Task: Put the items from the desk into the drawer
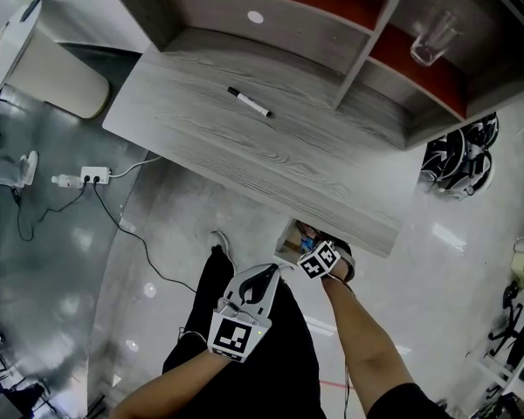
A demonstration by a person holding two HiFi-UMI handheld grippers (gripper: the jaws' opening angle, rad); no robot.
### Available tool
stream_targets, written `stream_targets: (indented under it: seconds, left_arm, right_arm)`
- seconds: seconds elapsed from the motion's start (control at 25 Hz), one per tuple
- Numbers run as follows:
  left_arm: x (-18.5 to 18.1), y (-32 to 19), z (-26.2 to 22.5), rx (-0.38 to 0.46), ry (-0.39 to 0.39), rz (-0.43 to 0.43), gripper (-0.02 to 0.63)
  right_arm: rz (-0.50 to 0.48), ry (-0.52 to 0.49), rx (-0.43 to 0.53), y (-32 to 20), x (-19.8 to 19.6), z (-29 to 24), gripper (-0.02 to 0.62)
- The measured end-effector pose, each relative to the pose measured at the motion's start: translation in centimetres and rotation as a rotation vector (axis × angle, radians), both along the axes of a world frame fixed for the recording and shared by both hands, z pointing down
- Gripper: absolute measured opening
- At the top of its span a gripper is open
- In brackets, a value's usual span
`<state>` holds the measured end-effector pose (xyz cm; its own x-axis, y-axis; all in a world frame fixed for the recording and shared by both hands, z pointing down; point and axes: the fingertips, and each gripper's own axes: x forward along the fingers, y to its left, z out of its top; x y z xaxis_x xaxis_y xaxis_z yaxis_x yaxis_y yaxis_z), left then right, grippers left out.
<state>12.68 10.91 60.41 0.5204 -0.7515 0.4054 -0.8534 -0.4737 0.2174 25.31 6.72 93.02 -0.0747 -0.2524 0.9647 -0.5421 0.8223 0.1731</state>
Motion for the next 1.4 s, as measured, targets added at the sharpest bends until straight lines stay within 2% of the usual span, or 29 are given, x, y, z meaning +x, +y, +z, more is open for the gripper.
stream_targets:
  seconds: [0.32,0.76,1.16,1.28,1.4]
  left_arm:
    - [0.3,0.4,0.3,-0.008,0.007,0.005,0.012]
    - [1.0,0.0,1.3,-0.037,0.015,0.025,0.012]
    - [0.6,-1.6,-0.6,-0.016,0.045,-0.004,0.012]
    - [0.2,-1.9,-1.3,-0.004,0.047,-0.015,0.012]
    - [0.7,-1.8,-2.3,0.002,0.056,0.014,0.012]
  right_arm:
    - [0.002,-0.032,-0.001,0.5,0.0,-1.0,0.092]
    - [0.126,-0.162,0.031,1.2,-0.5,-5.7,0.092]
    - [0.332,-0.300,0.114,3.0,-0.1,-13.5,0.092]
    - [0.414,-0.373,0.135,3.5,-0.6,-16.6,0.092]
    - [0.488,-0.467,0.174,3.4,-1.2,-20.3,0.092]
